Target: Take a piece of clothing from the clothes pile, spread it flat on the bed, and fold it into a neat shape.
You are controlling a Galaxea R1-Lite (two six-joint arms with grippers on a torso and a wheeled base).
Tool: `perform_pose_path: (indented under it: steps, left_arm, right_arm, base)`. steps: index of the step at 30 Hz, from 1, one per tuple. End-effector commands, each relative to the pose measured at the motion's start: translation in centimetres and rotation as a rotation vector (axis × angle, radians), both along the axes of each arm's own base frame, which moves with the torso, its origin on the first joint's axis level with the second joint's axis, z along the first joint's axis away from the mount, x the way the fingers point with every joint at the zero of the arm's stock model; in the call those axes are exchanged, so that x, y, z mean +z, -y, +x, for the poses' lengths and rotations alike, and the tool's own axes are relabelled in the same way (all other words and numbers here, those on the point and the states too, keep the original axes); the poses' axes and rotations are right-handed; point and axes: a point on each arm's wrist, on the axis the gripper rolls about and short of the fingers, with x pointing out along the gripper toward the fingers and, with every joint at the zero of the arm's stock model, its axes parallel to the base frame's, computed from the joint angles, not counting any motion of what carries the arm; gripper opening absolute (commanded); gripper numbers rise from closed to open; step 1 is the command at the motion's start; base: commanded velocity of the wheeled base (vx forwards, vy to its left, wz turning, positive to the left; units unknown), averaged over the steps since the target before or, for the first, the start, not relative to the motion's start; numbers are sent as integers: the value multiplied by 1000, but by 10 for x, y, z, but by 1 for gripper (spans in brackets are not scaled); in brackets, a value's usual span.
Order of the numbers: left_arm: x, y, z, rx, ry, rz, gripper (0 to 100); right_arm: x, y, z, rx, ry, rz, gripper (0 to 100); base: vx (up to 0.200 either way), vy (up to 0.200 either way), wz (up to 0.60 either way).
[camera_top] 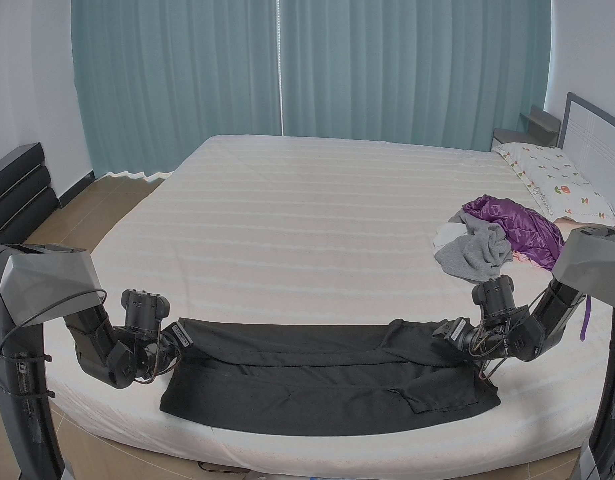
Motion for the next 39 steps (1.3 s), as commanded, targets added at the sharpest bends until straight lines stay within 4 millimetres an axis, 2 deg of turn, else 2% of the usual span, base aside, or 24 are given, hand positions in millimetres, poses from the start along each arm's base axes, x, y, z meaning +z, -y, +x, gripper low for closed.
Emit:
perform_pose_path:
  steps: [1,10,17,20,21,25,35,37,39]
  left_arm:
    - [2,0,0,1,6,-1,0]
    - [3,0,0,1,9,-1,0]
    - [12,0,3,2,41,-8,0]
    - [17,0,6,2,63,-10,0]
    - [27,0,16,7,112,-19,0]
    - [37,-3,32,22,171,-28,0]
    - [40,-9,36,30,184,-31,0]
    - [46,-9,41,29,211,-34,0]
    - [53,-8,55,31,252,-39,0]
  right_arm:
    - [-4,-3,5,5,-10,-5,0]
    - [7,-2,2,1,1,-3,0]
    - [20,3,4,-13,26,4,0]
    - [23,8,8,-30,49,10,0]
    - [32,16,21,-61,97,21,0]
    - [42,23,34,-96,148,37,0]
    - [48,24,39,-99,173,44,0]
    - [51,23,45,-100,195,52,0]
    - [55,27,57,-113,230,56,0]
  base:
    - [0,0,0]
    - [0,0,0]
    - [0,0,0]
    - [0,0,0]
    - [0,0,0]
    - [0,0,0]
    - [0,0,0]
    - [0,0,0]
    - [0,0,0]
